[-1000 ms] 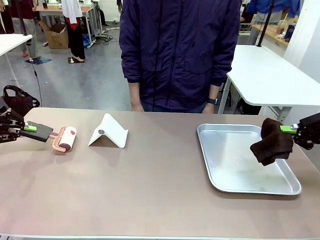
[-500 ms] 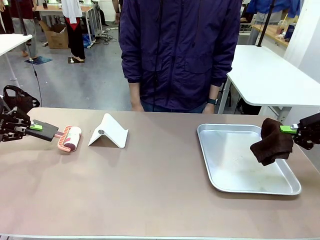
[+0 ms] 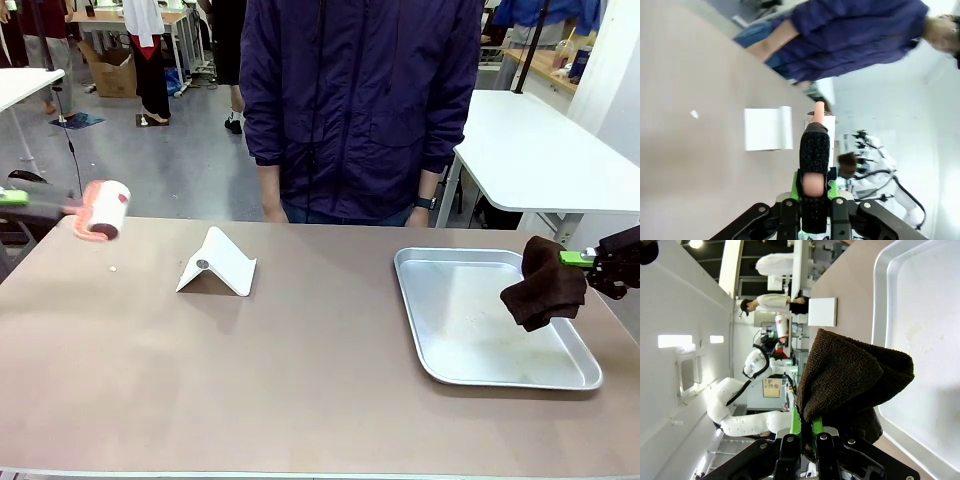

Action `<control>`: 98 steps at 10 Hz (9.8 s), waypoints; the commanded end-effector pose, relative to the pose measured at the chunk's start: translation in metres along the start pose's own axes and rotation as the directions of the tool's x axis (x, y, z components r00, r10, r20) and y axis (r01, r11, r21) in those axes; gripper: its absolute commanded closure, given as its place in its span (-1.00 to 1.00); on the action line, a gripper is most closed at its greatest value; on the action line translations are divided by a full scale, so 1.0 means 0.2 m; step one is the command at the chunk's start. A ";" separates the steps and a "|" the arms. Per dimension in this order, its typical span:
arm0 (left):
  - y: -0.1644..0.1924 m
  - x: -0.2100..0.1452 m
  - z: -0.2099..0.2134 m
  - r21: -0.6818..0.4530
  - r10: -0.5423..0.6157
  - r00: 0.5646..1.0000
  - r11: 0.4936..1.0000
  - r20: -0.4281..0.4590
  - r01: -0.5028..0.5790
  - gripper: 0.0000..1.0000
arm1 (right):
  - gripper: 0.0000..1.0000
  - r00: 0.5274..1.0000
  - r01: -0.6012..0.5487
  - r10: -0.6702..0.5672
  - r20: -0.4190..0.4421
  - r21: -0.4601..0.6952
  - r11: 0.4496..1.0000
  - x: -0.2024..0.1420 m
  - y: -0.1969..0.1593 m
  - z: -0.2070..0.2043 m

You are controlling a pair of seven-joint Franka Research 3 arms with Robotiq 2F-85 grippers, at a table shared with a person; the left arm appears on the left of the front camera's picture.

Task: Clean the surface of the table.
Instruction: Clean the area not pointed to by the person, then return the Lint Roller and towel to their original positions.

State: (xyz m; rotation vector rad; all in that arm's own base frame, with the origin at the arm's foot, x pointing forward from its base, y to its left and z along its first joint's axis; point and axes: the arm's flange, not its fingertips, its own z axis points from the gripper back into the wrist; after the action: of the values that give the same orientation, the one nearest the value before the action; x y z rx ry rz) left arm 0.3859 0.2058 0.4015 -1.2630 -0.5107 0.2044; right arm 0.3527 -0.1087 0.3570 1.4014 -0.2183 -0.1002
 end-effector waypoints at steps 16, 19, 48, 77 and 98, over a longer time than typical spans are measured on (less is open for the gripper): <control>0.27 -0.41 0.95 -0.111 0.095 0.987 0.991 0.129 -0.081 0.56 | 0.81 1.000 -0.016 0.016 0.011 0.010 1.000 0.01 0.02 0.00; 0.26 -0.24 0.81 -0.031 0.091 0.995 0.995 0.026 -0.091 0.56 | 0.81 1.000 -0.016 0.016 0.011 0.010 1.000 0.01 0.02 0.00; -0.15 0.09 -0.06 0.009 0.040 0.972 0.999 -0.230 -0.039 0.56 | 0.81 1.000 -0.016 0.016 0.011 0.010 1.000 0.01 0.02 0.00; -0.40 -0.17 -0.35 0.017 -0.015 0.938 1.000 -0.346 0.023 0.56 | 0.81 0.990 -0.140 0.143 0.021 -0.084 0.987 0.19 0.41 -0.77; -0.40 -0.15 -1.34 0.448 0.063 0.961 0.892 -0.269 0.067 0.56 | 0.81 0.966 -0.220 0.150 -0.209 -0.366 0.904 0.10 0.00 -1.65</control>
State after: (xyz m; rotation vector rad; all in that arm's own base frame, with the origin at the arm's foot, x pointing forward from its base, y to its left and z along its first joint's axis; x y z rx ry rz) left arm 0.4724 -0.0546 0.4140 -0.8519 -0.1799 0.1110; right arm 0.4432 0.2039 0.3070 0.9608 -0.1668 0.1495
